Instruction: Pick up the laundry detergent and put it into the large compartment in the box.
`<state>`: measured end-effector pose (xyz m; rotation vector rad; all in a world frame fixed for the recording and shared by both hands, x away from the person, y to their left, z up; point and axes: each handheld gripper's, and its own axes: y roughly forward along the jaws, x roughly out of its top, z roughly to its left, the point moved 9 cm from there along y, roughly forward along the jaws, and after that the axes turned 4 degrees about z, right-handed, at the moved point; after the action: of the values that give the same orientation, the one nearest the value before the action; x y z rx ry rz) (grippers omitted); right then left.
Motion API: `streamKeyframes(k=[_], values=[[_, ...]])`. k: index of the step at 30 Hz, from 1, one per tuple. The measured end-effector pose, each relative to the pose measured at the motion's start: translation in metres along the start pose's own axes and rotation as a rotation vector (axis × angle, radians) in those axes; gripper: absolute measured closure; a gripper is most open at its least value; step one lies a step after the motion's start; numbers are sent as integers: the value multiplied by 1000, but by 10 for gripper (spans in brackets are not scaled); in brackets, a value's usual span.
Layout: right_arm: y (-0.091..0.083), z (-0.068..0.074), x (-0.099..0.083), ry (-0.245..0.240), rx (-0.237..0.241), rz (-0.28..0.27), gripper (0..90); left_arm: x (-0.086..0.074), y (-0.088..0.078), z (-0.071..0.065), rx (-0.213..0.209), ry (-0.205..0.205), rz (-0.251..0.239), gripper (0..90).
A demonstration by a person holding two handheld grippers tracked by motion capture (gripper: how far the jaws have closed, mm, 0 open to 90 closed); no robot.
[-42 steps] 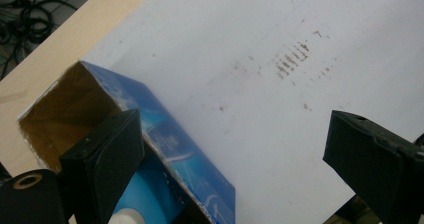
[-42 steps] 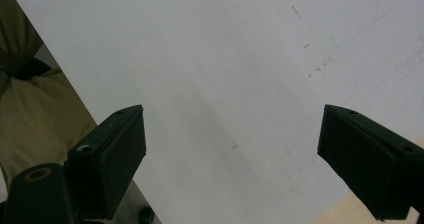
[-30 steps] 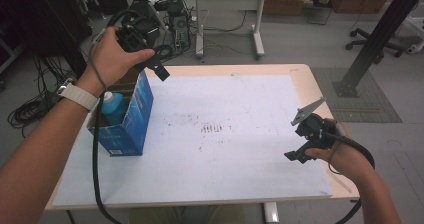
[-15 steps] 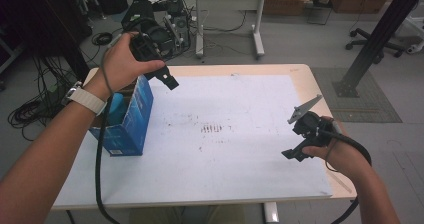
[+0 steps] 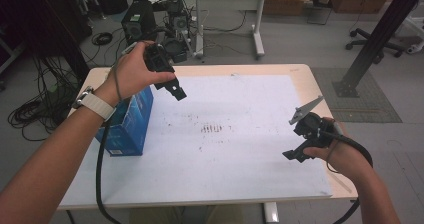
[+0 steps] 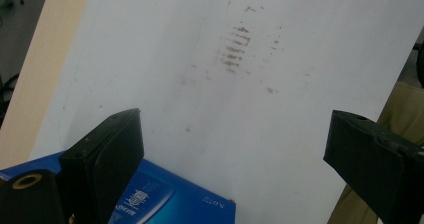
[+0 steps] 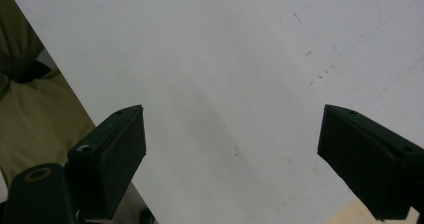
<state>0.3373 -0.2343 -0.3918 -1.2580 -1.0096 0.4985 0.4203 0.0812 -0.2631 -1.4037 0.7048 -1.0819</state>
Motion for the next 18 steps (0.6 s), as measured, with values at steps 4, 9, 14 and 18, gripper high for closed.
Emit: streamKeyframes(k=[4,9,14,18], values=[[0,1,0,-2,0,3,119,-1,9,-5,-12,1,10,91],[0,2,1,-6,1,0,119,-3,14,-9,-22,7,6,92],[1,4,3,-8,2,0,119,-5,20,-13,-22,13,8,91],[0,5,5,-10,-2,-4,119,-8,27,-14,-26,14,12,91]])
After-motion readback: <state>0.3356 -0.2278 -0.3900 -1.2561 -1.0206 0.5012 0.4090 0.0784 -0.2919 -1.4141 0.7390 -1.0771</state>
